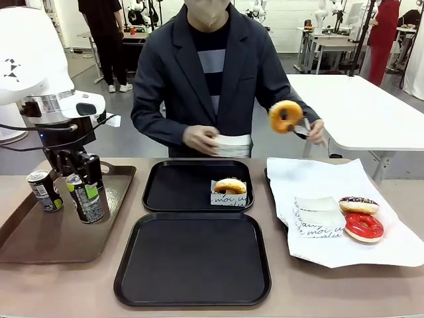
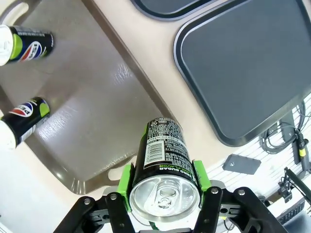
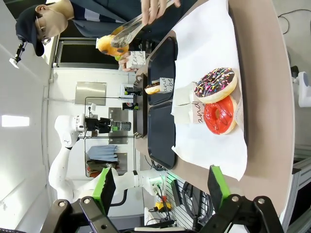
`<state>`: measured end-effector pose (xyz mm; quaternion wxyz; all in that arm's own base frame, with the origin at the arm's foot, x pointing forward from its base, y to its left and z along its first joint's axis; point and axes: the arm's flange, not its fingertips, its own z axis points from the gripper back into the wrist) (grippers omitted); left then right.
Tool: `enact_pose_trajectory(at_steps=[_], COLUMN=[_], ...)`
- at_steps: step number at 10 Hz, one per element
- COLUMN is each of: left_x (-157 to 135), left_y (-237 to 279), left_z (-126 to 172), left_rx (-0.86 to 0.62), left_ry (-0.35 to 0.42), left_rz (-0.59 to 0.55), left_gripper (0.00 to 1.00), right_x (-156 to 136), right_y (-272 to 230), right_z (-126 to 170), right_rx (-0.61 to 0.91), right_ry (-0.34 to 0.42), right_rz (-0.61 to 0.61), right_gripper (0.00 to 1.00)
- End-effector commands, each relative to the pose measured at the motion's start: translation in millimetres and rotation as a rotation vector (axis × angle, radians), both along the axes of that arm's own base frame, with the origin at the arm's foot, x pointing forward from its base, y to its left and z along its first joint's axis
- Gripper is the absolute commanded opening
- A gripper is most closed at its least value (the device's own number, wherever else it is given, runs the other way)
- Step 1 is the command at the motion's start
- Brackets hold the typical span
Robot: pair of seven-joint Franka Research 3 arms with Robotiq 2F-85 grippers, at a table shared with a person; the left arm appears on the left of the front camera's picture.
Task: Set up donuts and drinks on trays.
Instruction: Pick up one Pepsi coke and place it on the Flat Tray.
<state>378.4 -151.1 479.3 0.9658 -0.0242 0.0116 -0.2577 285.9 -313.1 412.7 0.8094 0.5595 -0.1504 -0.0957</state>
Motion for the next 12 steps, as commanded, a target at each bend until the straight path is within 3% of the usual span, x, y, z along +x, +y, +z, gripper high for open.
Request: enact_pose_trajectory(at_steps=[1, 8, 12], left_x=[19, 111, 165], left_y=[-22, -93, -134], left_z=[5, 2, -32], left_rx=[0.007, 0.051, 0.017], left_ry=[-0.017, -0.056, -0.121], left_rz=[0.010, 0.082, 0.121], left_gripper=[0.59, 0.59, 0.59], right_x=[-1, -1, -1], right_y=[0, 0, 0], right_z=[0, 0, 0], right_rx=[0.006, 0.006, 0.006], right_ry=[-0.007, -0.007, -0.007], right_rz=[0.000, 0.000, 0.000], right_gripper=[1.00, 1.00, 1.00])
